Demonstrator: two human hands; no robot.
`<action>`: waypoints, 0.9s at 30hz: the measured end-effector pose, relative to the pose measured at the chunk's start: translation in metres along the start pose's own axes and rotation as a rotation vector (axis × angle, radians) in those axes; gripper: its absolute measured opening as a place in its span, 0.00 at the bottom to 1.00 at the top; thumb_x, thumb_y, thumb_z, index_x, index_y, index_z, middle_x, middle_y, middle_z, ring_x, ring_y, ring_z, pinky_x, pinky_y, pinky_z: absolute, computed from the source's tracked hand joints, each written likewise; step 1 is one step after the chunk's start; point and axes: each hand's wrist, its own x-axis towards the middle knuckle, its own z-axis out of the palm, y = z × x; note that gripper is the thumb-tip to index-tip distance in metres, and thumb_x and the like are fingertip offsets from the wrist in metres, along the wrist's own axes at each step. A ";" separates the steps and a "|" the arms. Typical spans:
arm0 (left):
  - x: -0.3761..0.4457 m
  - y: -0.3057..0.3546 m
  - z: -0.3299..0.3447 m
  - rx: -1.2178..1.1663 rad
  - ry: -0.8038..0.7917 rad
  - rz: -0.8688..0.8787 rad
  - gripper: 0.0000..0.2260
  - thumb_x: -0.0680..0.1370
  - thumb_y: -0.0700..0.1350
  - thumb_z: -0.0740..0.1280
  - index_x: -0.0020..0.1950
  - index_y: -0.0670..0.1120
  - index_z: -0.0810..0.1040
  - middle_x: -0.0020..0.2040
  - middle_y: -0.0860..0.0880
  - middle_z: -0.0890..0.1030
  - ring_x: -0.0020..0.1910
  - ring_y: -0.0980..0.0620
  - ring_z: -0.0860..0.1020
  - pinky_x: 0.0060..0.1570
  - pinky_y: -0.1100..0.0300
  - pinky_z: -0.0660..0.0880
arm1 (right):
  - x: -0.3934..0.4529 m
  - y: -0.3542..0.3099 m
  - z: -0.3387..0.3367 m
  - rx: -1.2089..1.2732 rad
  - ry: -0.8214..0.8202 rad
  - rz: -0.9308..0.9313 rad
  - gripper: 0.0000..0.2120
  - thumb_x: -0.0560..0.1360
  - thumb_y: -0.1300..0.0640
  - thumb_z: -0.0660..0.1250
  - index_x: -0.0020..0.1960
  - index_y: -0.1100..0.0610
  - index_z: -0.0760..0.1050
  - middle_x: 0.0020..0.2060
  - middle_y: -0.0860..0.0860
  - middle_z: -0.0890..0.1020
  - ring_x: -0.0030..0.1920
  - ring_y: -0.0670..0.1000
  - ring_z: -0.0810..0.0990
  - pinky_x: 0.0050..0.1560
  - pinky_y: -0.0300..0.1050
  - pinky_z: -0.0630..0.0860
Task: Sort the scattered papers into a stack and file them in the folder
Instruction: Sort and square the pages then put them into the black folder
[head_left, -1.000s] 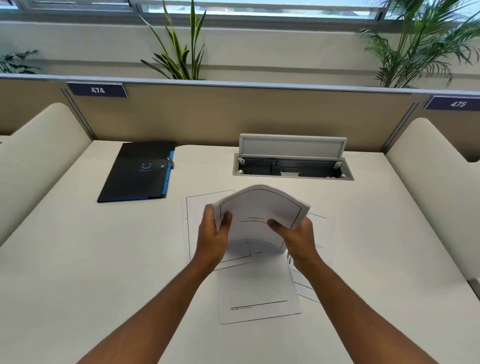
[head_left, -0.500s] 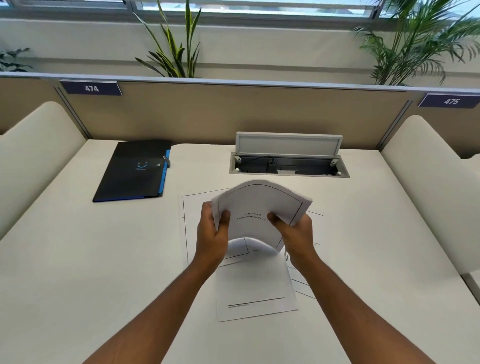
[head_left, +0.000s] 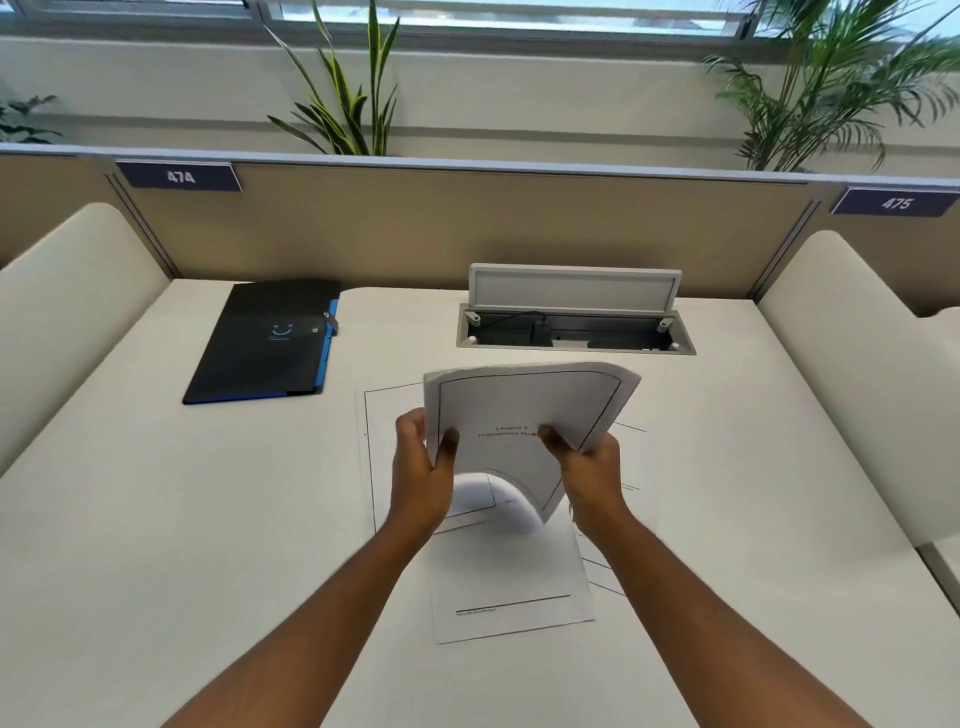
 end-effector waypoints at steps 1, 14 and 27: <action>0.001 -0.002 -0.001 0.015 0.060 -0.023 0.20 0.80 0.47 0.67 0.68 0.53 0.62 0.69 0.51 0.69 0.66 0.53 0.70 0.60 0.62 0.70 | 0.002 -0.003 0.001 0.061 0.010 0.033 0.19 0.73 0.59 0.79 0.62 0.58 0.80 0.51 0.54 0.87 0.55 0.60 0.84 0.56 0.57 0.82; 0.016 0.000 -0.018 -0.502 0.058 -0.249 0.08 0.81 0.42 0.66 0.59 0.51 0.76 0.54 0.51 0.84 0.57 0.47 0.81 0.55 0.53 0.79 | -0.014 -0.012 0.011 0.638 -0.089 0.414 0.25 0.66 0.62 0.78 0.61 0.65 0.80 0.58 0.62 0.86 0.56 0.60 0.87 0.56 0.57 0.83; 0.019 0.013 -0.040 -0.176 0.154 -0.070 0.11 0.83 0.46 0.63 0.65 0.52 0.71 0.58 0.50 0.80 0.55 0.48 0.79 0.52 0.51 0.79 | 0.036 -0.045 -0.049 -0.073 -0.279 0.079 0.17 0.72 0.61 0.77 0.60 0.55 0.81 0.51 0.53 0.88 0.53 0.59 0.85 0.49 0.53 0.82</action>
